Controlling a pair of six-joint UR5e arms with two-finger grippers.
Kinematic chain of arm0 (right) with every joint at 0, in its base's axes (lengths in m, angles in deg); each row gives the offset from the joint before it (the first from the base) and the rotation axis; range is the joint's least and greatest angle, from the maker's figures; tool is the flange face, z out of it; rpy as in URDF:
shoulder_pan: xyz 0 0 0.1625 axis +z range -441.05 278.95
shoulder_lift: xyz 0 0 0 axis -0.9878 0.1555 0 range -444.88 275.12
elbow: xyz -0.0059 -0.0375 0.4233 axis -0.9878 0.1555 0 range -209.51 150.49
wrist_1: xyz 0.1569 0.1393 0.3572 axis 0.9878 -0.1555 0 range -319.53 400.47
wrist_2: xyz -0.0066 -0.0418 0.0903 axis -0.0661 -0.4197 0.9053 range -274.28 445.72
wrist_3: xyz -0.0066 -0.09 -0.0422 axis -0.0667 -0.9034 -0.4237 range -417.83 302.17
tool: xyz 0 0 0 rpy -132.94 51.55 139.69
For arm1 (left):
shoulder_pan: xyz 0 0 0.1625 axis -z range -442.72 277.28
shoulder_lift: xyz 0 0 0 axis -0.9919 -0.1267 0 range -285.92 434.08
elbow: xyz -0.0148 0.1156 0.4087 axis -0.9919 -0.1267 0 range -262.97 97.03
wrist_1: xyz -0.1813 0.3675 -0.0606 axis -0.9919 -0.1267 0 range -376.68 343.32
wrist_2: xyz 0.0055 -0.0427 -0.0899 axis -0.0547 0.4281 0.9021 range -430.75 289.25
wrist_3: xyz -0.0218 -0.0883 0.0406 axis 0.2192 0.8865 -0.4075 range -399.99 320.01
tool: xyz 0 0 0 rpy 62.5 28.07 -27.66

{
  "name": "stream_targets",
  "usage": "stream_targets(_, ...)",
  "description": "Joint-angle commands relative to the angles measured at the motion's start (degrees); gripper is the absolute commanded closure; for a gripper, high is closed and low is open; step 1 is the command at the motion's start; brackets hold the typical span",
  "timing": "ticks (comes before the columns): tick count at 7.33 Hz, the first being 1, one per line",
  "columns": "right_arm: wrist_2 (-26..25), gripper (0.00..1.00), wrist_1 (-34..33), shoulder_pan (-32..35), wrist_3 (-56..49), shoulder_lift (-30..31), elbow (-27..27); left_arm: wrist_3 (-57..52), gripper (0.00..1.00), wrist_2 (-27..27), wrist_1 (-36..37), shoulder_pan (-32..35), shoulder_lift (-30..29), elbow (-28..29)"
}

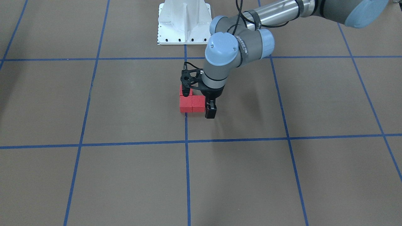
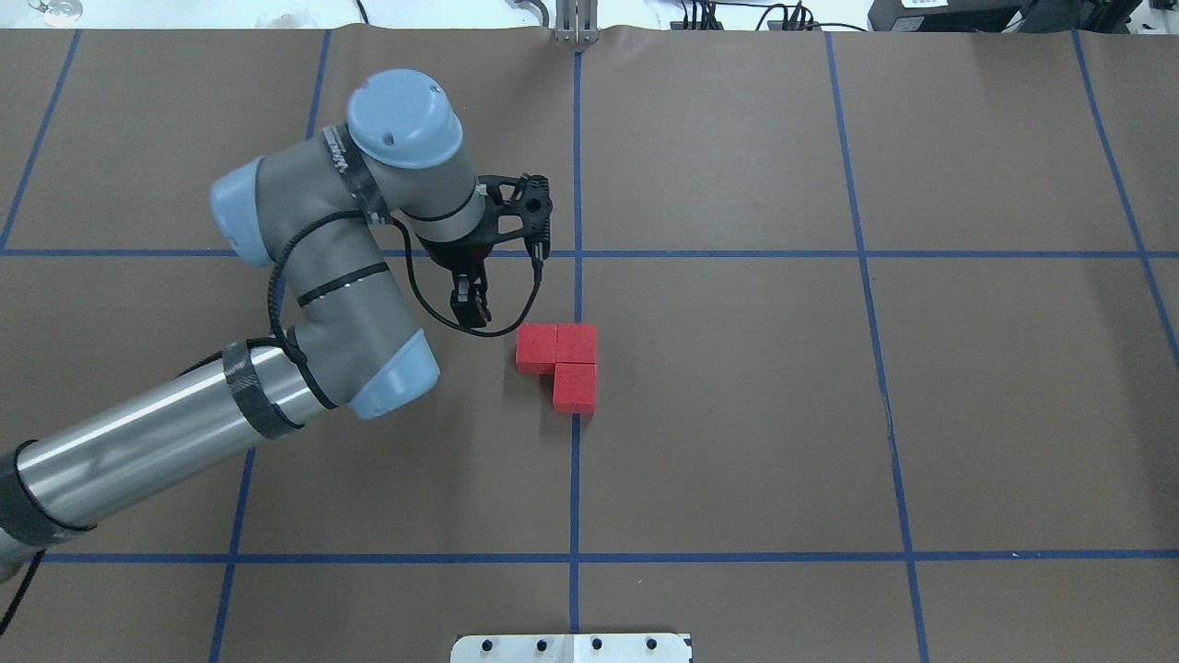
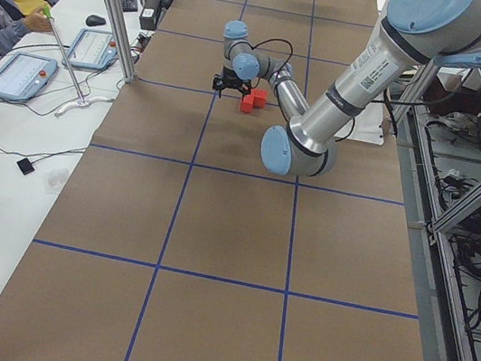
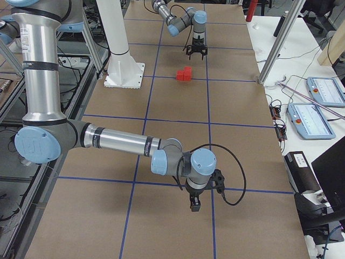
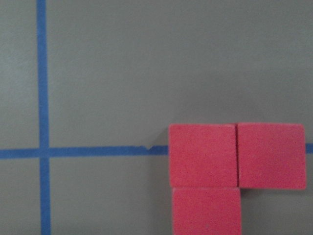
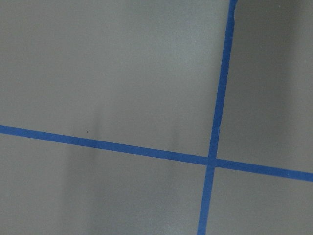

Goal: Form red blocks into L shape at center
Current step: 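Open the left gripper and raise the left arm away from the cubes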

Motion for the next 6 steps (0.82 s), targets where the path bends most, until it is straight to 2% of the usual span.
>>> stream_targets(1, 0.0, 0.0, 0.01, 0.09, -0.09, 0.28, 0.02, 0.0, 0.01, 3.53, 0.13, 9.0, 6.76, -0.05)
stream_targets(3, 0.0, 0.0, 0.01, 0.0, -0.09, 0.36, 0.11, 0.18, 0.0, 3.53, 0.13, 17.6, 13.17, 0.3)
stream_targets(4, 0.0, 0.0, 0.01, 0.0, -0.09, 0.45, 0.11, 0.18, 0.0, 3.53, -0.05, 22.52, 18.6, 0.3)
stream_targets(6, 0.0, 0.0, 0.1, 0.0, -0.09, 0.54, 0.11, 11.27, 0.0, 3.44, -0.83, 30.45, 27.4, 0.3)
